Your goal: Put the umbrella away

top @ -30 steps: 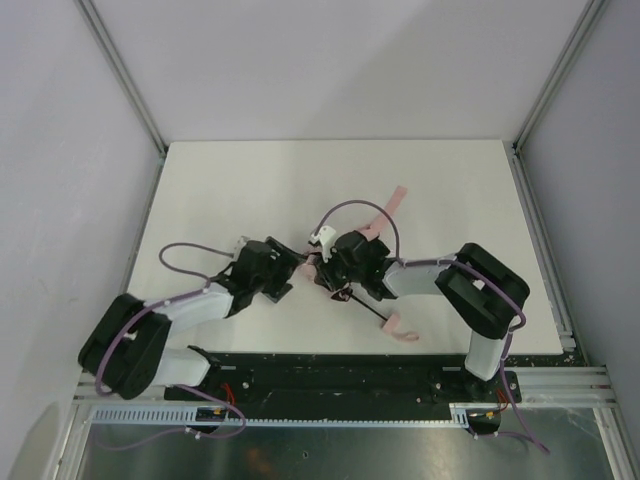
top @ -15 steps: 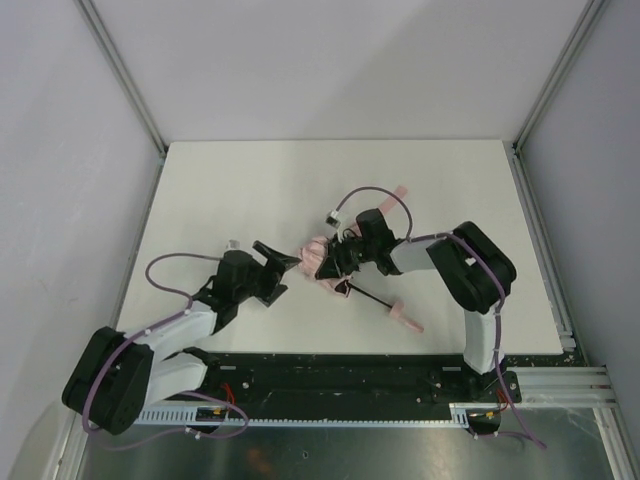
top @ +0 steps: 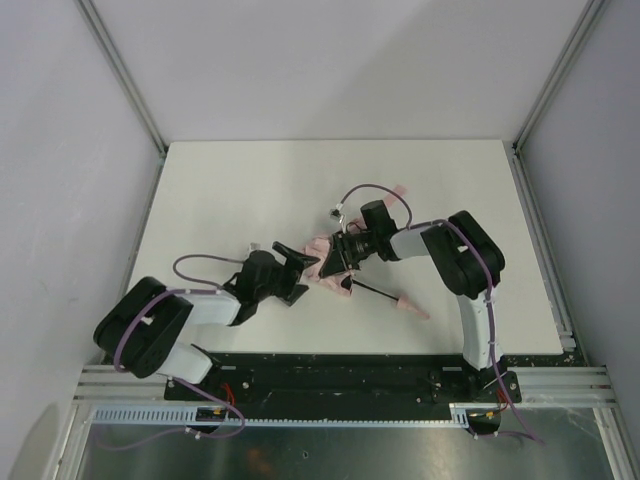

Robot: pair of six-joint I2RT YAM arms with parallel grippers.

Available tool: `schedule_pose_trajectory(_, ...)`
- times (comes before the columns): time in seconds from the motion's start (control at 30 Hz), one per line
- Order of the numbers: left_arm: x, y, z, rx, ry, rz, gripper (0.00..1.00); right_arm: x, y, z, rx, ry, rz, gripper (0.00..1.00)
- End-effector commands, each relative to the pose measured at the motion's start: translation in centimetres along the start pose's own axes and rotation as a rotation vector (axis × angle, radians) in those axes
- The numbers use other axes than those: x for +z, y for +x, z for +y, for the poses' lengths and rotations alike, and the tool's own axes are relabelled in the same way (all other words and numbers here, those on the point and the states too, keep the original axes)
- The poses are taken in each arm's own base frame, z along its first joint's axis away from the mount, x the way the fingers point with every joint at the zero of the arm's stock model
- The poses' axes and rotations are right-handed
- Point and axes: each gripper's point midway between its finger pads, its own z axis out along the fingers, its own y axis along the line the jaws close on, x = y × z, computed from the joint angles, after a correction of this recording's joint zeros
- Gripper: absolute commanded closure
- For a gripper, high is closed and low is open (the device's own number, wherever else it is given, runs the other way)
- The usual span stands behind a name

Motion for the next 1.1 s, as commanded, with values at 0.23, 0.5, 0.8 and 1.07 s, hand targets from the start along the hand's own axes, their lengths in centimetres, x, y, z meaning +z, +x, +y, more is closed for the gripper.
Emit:
schedule_pose_trajectory(0.23, 3.8, -1.9, 0.6, -0.126, -0.048, -0.135, 0.04, -0.9, 12.0, -3.2, 0.420, 0.135, 0.276, 1.00)
schedule_pose_trajectory(0.5, 5.1, -2.0, 3.6, -0.093, -0.133, -0.166, 0.34, -0.8, 11.9, -2.9, 0.382, 0.123, 0.310, 1.00)
schedule_pose_trajectory(0.8, 4.9, -1.5, 5.2, -0.001, -0.169, -0.150, 0.87, -0.9, 11.0, -2.2, 0.328, 0.154, 0.324, 1.00)
schedule_pose_trajectory(1.07, 3.5, -1.2, 7.2, 0.026, -0.210, -0.135, 1.00, -3.5, 3.7, -0.4, 0.169, 0.319, 0.159, 0.52)
